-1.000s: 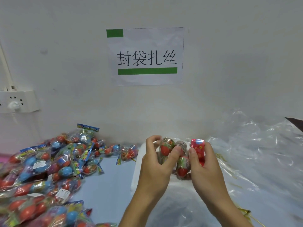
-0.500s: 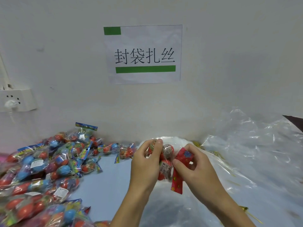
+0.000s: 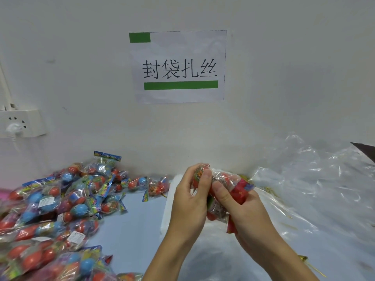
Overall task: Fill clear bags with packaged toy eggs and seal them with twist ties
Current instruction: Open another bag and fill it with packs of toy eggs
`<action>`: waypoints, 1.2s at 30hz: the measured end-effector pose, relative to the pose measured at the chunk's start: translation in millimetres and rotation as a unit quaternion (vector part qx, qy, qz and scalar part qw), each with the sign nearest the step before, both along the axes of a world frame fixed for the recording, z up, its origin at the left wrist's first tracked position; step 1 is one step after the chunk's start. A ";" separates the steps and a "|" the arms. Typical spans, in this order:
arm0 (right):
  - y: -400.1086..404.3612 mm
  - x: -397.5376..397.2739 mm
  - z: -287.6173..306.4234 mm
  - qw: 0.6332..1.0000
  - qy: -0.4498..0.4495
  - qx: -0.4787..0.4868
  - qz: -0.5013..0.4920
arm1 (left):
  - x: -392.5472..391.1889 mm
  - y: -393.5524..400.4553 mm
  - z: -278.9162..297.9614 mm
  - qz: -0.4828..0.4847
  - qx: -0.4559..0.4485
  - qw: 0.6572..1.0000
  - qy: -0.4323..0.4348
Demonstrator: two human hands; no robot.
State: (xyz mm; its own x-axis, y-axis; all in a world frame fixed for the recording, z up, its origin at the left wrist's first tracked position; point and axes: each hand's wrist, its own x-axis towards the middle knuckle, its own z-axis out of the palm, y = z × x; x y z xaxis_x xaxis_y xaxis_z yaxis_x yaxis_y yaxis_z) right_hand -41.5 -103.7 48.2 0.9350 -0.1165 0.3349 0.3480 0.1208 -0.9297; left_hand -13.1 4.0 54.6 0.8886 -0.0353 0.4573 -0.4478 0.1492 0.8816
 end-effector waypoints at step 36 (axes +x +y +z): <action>-15.7 4.2 -21.6 0.895 0.034 -0.418 -0.150 | 21.3 39.3 -17.8 0.076 0.417 0.906 0.012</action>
State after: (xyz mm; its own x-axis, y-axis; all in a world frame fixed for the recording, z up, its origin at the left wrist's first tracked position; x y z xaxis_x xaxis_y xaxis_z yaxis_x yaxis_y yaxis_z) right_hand -37.3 -119.5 26.6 0.9253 -0.1015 0.3655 0.1870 -0.7161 -0.6725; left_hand 8.2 43.2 36.8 0.9217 -0.2360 0.3079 -0.3861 -0.6348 0.6692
